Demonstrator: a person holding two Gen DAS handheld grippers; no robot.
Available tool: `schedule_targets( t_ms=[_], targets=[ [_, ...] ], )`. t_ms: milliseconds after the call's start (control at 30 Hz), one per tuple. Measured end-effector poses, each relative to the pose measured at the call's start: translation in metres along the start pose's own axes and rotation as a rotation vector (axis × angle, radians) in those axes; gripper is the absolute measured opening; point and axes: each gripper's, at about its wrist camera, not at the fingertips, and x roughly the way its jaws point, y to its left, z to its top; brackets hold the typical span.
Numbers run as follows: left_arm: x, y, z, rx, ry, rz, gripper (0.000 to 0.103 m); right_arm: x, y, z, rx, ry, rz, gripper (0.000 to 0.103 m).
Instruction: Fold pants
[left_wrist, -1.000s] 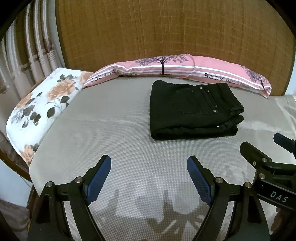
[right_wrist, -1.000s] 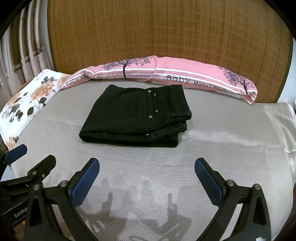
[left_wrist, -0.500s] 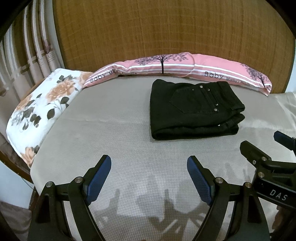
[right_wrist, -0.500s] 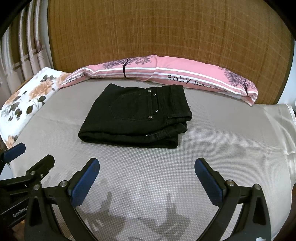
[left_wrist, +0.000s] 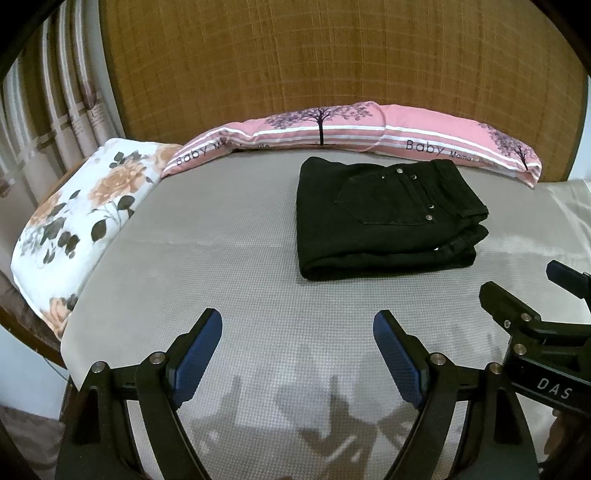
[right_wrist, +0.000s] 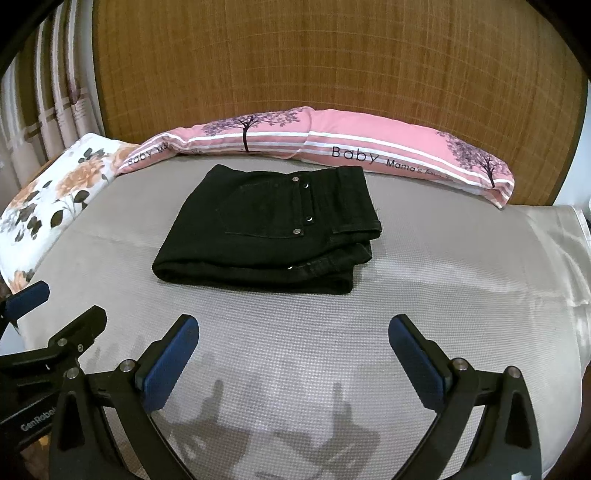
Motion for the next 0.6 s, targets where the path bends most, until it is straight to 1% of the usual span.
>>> schedule_targets(
  t_ms=[233,600],
  targets=[
    [0.004,0.003,0.002,0.005,0.002,0.003,0.084,0.003,-0.002,0.001,0.007,0.002,-0.009,0.102],
    [0.032,0.011,0.012,0.015,0.035,0.013,0.084,0.018,-0.005,0.006,0.007,0.023,-0.016,0.102]
  ],
)
